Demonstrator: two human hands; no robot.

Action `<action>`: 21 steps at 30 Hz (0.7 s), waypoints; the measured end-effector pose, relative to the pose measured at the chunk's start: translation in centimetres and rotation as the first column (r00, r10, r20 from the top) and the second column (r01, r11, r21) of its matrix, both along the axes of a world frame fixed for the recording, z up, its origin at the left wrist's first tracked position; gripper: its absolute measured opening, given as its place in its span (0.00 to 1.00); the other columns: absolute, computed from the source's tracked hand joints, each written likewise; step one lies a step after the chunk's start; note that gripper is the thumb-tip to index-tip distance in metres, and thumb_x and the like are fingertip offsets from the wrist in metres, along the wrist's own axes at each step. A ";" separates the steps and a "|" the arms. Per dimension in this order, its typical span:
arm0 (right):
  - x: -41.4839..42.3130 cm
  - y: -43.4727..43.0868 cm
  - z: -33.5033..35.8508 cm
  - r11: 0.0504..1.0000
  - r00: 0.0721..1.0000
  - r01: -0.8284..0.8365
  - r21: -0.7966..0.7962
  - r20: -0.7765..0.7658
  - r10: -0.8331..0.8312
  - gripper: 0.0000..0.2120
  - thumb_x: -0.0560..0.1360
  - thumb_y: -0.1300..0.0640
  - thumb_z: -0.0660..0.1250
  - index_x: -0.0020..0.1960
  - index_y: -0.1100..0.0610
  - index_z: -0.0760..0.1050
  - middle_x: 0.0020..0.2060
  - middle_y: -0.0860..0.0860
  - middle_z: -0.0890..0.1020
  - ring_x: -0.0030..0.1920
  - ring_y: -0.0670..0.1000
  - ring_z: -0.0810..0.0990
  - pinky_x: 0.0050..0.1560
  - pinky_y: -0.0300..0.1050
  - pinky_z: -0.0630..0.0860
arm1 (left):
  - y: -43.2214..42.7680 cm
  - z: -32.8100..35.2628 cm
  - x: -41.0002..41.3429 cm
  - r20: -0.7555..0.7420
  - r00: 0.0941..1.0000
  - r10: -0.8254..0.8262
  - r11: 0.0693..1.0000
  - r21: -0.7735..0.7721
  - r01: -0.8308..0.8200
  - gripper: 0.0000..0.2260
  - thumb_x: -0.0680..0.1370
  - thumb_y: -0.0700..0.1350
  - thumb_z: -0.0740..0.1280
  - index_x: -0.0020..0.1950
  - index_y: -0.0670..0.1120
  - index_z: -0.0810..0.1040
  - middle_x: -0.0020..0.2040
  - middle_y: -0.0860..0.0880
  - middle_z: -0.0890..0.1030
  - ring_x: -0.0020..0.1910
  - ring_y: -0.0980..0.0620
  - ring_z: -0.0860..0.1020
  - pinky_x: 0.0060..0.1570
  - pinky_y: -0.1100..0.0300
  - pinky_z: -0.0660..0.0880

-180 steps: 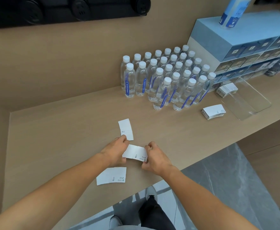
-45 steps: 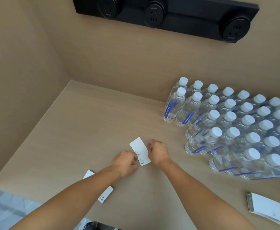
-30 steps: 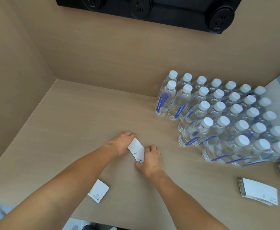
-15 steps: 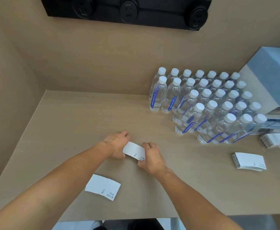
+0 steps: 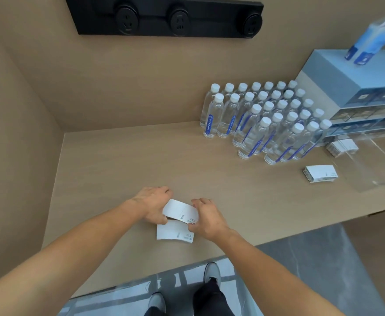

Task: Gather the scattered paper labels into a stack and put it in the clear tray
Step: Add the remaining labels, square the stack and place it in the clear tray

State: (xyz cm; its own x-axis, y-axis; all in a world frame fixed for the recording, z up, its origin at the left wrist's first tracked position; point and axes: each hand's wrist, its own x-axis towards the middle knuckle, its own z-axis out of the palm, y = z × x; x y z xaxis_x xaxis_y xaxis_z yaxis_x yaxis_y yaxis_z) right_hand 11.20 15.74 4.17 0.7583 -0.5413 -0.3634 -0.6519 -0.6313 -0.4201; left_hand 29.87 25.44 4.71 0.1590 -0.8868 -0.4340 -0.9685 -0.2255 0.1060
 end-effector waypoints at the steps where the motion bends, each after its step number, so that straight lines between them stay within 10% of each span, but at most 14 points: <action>1: -0.3 0.5 -0.1 1.000 1.000 -0.004 -0.001 -0.002 0.004 0.36 0.67 0.52 0.73 0.72 0.55 0.65 0.65 0.51 0.73 0.66 0.54 0.66 0.64 0.49 0.72 | 0.6 -0.2 -0.2 -0.002 1.000 -0.012 1.000 -0.005 0.012 0.28 0.65 0.59 0.67 0.61 0.48 0.70 0.57 0.50 0.73 0.57 0.47 0.75 0.52 0.55 0.70; 21: -1.1 3.5 -3.0 1.000 0.999 -0.010 0.001 -0.053 0.010 0.32 0.72 0.58 0.70 0.73 0.57 0.63 0.66 0.54 0.71 0.68 0.55 0.65 0.67 0.49 0.70 | 5.4 -4.2 -2.3 -0.052 0.998 0.034 0.999 -0.021 -0.035 0.25 0.68 0.59 0.65 0.60 0.48 0.69 0.58 0.49 0.74 0.57 0.45 0.75 0.56 0.51 0.74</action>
State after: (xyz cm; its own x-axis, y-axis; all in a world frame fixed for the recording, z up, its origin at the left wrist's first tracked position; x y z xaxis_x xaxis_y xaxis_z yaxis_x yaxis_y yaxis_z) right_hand 10.10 19.26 1.22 0.7431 -0.5336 -0.4039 -0.6672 -0.6376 -0.3852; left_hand 27.57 30.83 0.47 0.1675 -0.8907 -0.4226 -0.9532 -0.2557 0.1612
